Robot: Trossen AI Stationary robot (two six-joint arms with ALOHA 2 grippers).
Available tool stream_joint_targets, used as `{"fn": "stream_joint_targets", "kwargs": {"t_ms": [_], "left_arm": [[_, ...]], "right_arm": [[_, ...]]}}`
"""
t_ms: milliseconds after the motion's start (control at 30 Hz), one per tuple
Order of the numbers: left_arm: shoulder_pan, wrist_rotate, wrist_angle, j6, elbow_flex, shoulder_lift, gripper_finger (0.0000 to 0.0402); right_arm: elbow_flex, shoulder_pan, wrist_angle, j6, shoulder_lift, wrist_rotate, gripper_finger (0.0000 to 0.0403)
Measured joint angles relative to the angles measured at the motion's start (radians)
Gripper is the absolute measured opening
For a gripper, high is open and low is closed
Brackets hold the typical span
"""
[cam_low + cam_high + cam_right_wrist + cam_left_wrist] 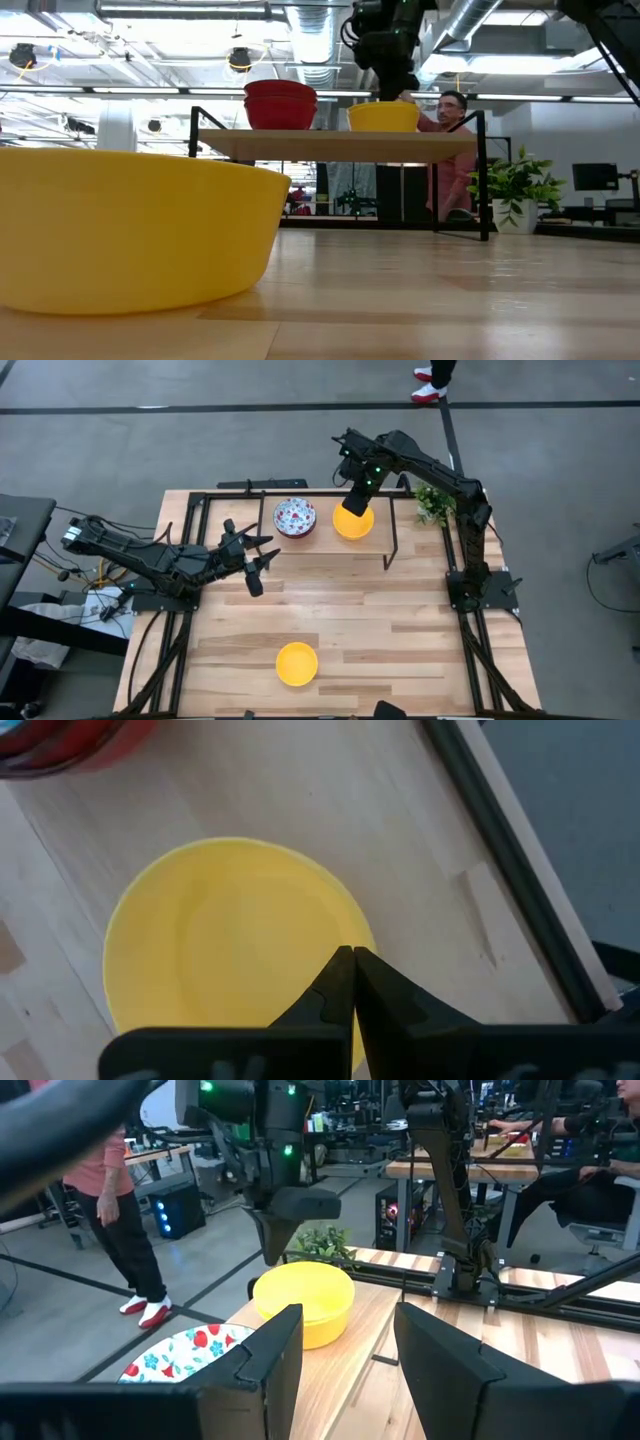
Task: Pick & Place Mini bowls
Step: Stack the top yellow bowl on the yellow bowl on the shelf, then stack the yellow bowl on the yellow bowl on the shelf
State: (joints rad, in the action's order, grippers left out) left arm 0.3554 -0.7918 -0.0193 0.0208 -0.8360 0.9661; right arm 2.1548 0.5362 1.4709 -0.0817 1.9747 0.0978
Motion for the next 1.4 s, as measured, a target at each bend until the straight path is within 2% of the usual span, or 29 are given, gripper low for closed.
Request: {"fn": "stream_joint_targets", "kwargs": {"t_ms": [467, 667, 800, 967, 1100, 1233, 1400], "left_arm": [[0.000, 0.000, 0.000, 0.000, 0.000, 0.000, 0.0159], [0.001, 0.001, 0.000, -0.002, 0.000, 0.000, 0.0159], [0.036, 0.037, 0.000, -0.004, 0.000, 0.002, 0.0159], [0.137, 0.041, 0.004, -0.063, 0.000, 0.055, 0.0159], [0.217, 0.033, 0.042, -0.173, 0.000, 0.130, 0.0159], [0.266, 0.031, 0.128, -0.359, 0.000, 0.195, 0.0159], [0.296, 0.150, 0.193, -0.560, 0.000, 0.263, 0.0159]], "right_arm": [[-0.042, 0.000, -0.013, -0.021, 0.006, 0.001, 0.0000], [0.008, -0.034, -0.007, -0.044, -0.076, 0.001, 0.0000], [0.008, -0.062, 0.027, -0.097, -0.181, 0.004, 0.0000], [-0.026, -0.085, 0.069, -0.135, -0.351, 0.028, 0.0000], [-0.119, -0.084, 0.051, -0.136, -0.517, 0.064, 0.0000], [-0.249, -0.086, -0.005, -0.103, -0.699, 0.088, 0.0000], [-0.453, -0.098, -0.158, -0.004, -0.928, 0.120, 0.0000]]}}
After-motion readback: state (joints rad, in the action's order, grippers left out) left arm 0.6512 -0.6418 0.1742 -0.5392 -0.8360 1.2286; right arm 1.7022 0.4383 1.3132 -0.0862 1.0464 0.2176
